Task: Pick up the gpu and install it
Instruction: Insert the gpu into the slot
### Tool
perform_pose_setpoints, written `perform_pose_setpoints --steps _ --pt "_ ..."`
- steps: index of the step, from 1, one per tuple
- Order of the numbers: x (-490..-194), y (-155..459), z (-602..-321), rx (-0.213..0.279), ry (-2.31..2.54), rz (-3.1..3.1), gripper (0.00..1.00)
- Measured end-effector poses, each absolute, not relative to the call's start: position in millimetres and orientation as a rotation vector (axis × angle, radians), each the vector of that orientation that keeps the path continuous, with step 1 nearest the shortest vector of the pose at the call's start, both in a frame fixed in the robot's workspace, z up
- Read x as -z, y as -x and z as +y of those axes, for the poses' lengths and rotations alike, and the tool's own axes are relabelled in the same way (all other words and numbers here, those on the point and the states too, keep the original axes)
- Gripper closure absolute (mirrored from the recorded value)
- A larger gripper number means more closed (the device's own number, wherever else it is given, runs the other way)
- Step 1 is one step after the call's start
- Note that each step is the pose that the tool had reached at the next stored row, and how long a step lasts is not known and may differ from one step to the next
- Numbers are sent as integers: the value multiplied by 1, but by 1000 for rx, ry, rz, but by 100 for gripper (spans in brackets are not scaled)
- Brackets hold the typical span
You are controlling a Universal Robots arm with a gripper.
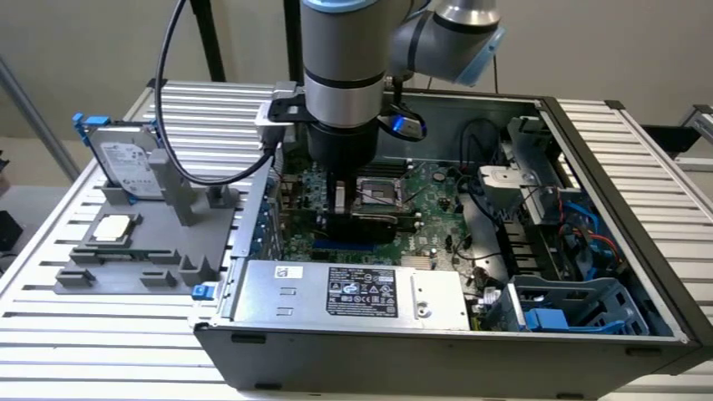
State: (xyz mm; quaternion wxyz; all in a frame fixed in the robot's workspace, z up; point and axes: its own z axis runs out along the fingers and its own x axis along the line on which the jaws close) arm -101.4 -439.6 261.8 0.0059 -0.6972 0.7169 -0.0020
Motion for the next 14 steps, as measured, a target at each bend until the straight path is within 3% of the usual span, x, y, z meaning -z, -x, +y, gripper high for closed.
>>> perform_pose_setpoints --steps 14 --pt "-256 102 -440 8 2168 2268 100"
